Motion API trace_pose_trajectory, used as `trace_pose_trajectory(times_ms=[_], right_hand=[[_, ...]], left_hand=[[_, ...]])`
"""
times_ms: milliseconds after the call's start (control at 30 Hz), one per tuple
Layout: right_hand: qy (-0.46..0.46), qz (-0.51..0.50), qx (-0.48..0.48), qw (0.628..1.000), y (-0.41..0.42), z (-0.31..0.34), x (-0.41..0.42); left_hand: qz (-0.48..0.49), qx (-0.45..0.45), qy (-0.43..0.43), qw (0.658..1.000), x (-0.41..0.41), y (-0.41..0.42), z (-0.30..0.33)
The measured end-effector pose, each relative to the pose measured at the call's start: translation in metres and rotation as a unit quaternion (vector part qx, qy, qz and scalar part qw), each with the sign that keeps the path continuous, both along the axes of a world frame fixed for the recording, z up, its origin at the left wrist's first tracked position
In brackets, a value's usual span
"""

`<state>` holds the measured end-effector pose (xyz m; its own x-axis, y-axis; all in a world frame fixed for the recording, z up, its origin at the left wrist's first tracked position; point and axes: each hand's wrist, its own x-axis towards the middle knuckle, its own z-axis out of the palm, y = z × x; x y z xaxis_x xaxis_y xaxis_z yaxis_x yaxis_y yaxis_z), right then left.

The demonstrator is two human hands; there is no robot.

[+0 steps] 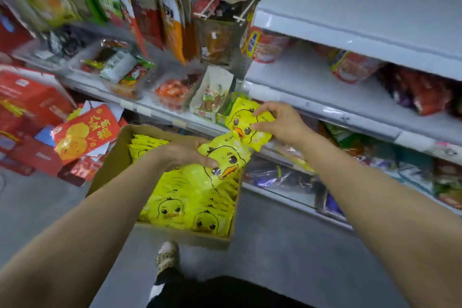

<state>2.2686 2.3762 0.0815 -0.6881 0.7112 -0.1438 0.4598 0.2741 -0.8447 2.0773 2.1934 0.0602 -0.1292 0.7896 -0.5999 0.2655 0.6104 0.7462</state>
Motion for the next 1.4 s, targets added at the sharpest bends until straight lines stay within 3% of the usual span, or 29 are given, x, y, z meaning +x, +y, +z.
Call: trace_pose_trajectory(times_ms=[200, 300, 667, 833, 1033, 1133, 1400], right_hand=[[0.029, -0.035, 0.003, 0.999, 0.030, 0.090, 0.093], [0.071, -0.044, -0.060, 0.995, 0.040, 0.127, 0.128], [0.187, -0.134, -0.024, 0.973, 0.091, 0.187, 0.205], [0.183, -0.154, 0.015, 0.971, 0.139, 0.201, 0.216], [0.193, -0.179, 0.038, 0.964, 0.199, 0.221, 0.199], [0.205, -0.194, 0.051, 0.958, 0.223, 0.232, 0.180], [0.216, -0.205, 0.081, 0.951, 0.281, 0.247, 0.130]], left_hand=[[-0.011, 0.072, 0.074, 0.995, 0.072, 0.048, 0.075], [-0.030, 0.099, 0.105, 0.989, 0.097, 0.072, 0.111], [-0.152, 0.174, 0.214, 0.949, 0.126, 0.163, 0.210], [-0.191, 0.177, 0.282, 0.923, 0.113, 0.221, 0.236], [-0.172, 0.185, 0.264, 0.931, 0.083, 0.291, 0.254], [-0.178, 0.177, 0.342, 0.906, 0.061, 0.327, 0.258], [-0.244, 0.180, 0.399, 0.865, 0.010, 0.402, 0.257]])
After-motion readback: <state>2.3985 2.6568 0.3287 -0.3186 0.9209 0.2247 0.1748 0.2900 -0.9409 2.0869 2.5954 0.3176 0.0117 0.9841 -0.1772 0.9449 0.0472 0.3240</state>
